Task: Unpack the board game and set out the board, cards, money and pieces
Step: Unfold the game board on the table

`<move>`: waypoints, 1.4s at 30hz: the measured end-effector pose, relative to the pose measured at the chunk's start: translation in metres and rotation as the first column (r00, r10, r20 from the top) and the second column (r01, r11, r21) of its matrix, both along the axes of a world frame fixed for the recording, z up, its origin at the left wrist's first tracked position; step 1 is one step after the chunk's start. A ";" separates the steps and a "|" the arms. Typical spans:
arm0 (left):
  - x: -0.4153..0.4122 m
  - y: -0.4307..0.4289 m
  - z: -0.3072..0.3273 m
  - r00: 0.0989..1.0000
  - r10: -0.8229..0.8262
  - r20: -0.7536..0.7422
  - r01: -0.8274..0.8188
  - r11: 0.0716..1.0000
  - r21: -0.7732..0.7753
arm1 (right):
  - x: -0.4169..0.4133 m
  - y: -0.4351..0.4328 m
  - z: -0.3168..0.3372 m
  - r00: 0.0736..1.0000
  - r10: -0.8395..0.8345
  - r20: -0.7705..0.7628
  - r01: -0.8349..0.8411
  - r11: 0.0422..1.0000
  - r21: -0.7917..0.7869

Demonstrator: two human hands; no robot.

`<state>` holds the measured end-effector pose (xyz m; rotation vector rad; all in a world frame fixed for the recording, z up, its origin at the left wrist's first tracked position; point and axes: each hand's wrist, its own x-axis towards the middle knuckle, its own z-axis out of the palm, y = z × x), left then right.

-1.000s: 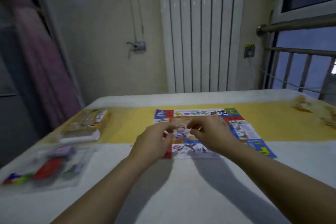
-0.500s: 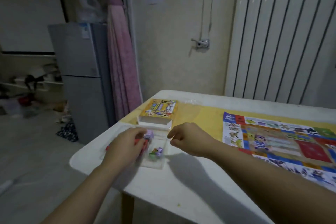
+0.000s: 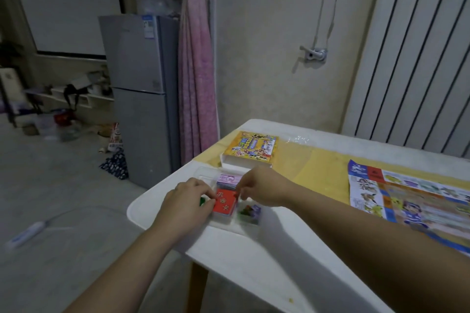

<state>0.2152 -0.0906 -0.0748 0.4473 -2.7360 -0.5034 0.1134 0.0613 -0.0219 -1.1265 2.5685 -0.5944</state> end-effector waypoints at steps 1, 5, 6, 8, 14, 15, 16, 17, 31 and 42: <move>0.001 0.000 -0.001 1.000 0.003 -0.007 -0.003 1.000 -0.001 | 0.001 -0.003 0.004 0.988 -0.044 0.148 0.053 0.997 -0.058; 0.003 0.002 -0.007 0.999 0.014 -0.045 -0.013 1.000 0.012 | 0.005 -0.011 0.022 0.753 -0.096 0.651 0.338 0.905 -0.257; 0.003 0.003 -0.008 0.999 0.016 -0.051 -0.016 1.000 0.013 | 0.005 -0.012 0.025 0.690 -0.103 0.717 0.407 0.873 -0.267; 0.004 0.003 -0.009 0.998 0.020 -0.060 -0.019 1.000 0.015 | 0.005 -0.014 0.027 0.588 -0.116 0.800 0.502 0.828 -0.249; 0.005 0.003 -0.010 0.998 0.014 -0.067 -0.013 1.000 0.011 | 0.000 -0.024 0.010 0.451 -0.101 0.887 0.608 0.763 -0.222; 0.005 0.003 -0.010 0.998 0.013 -0.067 -0.013 1.000 0.009 | -0.001 -0.026 0.010 0.435 -0.096 0.895 0.619 0.754 -0.220; 0.005 0.003 -0.009 0.998 0.012 -0.066 -0.012 1.000 0.005 | -0.001 -0.028 0.010 0.417 -0.090 0.904 0.629 0.747 -0.216; 0.005 0.003 -0.009 0.998 0.010 -0.064 -0.010 1.000 0.002 | -0.001 -0.030 0.011 0.400 -0.086 0.913 0.639 0.740 -0.210; 0.003 0.001 -0.009 0.998 -0.012 -0.063 0.012 1.000 0.009 | 0.008 -0.031 -0.002 0.400 -0.184 0.898 0.662 0.736 -0.144; 0.009 0.001 0.007 0.996 -0.062 0.071 0.060 0.998 0.027 | 0.015 -0.038 0.010 0.467 -0.061 0.882 0.607 0.748 -0.270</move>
